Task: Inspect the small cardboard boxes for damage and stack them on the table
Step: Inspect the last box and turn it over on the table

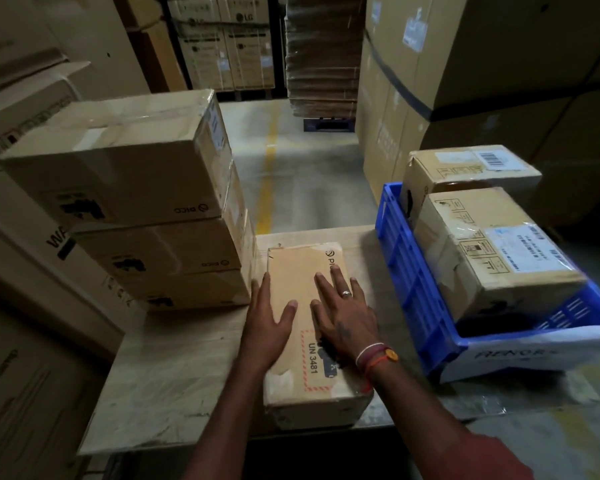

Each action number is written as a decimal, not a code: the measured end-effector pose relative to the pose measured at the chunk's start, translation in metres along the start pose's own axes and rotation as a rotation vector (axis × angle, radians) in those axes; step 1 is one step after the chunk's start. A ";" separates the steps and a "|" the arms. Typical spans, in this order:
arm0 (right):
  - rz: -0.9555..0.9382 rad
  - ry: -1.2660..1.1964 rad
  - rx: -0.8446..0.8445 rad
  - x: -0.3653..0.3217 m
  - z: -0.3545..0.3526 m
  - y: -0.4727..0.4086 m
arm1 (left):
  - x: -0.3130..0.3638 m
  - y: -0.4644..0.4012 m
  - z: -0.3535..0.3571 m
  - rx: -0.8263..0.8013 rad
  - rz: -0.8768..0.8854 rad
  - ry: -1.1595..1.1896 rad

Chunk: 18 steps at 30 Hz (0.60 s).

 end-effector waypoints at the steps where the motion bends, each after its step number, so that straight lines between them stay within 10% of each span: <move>1: -0.020 -0.053 -0.003 -0.001 0.000 -0.001 | -0.005 0.005 0.001 -0.030 -0.065 0.094; 6: 0.402 -0.998 -0.043 0.035 -0.012 0.033 | -0.020 0.007 -0.001 -0.019 -0.245 0.141; 13: 0.831 -1.237 -0.108 0.062 0.035 0.149 | -0.022 0.039 -0.007 -0.011 -0.300 0.034; 18: 0.508 -1.332 0.165 0.030 -0.045 0.082 | 0.074 0.004 -0.026 0.047 -0.120 0.304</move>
Point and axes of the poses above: each hand's wrist, its own y-axis away from the middle knuckle, its own z-axis out of the palm, x = y × z, the point moved 10 cm from there along -y, towards the middle knuckle, and after that the axes turned 12 degrees about x, right-handed, at the moved point
